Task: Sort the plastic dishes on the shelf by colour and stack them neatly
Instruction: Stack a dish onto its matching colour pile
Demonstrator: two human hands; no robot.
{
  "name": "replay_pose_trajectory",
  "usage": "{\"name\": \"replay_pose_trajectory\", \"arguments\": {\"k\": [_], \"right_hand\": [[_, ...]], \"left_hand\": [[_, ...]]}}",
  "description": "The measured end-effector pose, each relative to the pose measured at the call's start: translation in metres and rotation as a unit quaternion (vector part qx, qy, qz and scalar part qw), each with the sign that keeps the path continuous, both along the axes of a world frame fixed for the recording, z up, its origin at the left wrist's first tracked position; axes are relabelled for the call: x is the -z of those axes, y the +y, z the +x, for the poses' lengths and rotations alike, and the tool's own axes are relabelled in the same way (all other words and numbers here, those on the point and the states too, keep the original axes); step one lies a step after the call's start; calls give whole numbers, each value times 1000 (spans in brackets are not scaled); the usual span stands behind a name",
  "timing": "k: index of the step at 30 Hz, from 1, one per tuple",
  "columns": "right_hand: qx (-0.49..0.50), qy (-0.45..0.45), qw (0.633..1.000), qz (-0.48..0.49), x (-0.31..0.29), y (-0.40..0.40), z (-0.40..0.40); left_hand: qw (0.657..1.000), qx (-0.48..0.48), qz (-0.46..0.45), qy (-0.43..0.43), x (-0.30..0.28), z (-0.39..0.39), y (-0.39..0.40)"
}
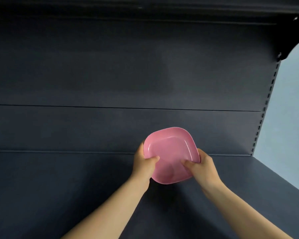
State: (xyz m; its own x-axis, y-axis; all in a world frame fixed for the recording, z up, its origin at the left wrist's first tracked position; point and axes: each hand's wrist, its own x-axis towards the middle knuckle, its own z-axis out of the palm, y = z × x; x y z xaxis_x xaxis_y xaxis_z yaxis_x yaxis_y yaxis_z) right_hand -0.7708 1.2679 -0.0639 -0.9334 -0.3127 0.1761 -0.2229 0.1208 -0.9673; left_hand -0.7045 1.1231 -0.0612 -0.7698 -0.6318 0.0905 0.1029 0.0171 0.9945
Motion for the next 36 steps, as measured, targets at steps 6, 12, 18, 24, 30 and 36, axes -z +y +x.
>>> {"name": "replay_pose_trajectory", "arguments": {"k": [6,12,18,24,30,36], "right_hand": [[-82,-2,995,-60,-16,-126,138],[-147,-27,984,-100,-8,-256,303],[-212,-37,972,-95,-6,-358,434],[-276,-24,957,-89,-11,-452,523],[-319,27,942,-102,-10,-554,579],[-301,-3,948,-101,-21,-690,601]], "left_hand": [[993,-69,-91,15,-20,171,-112],[978,-166,-128,10,-25,351,-217],[961,-254,-113,10,-24,494,-299],[939,-339,-62,8,-18,589,-381],[925,-377,-53,-4,-13,638,-480],[917,-390,-82,-9,-33,658,-610]]}}
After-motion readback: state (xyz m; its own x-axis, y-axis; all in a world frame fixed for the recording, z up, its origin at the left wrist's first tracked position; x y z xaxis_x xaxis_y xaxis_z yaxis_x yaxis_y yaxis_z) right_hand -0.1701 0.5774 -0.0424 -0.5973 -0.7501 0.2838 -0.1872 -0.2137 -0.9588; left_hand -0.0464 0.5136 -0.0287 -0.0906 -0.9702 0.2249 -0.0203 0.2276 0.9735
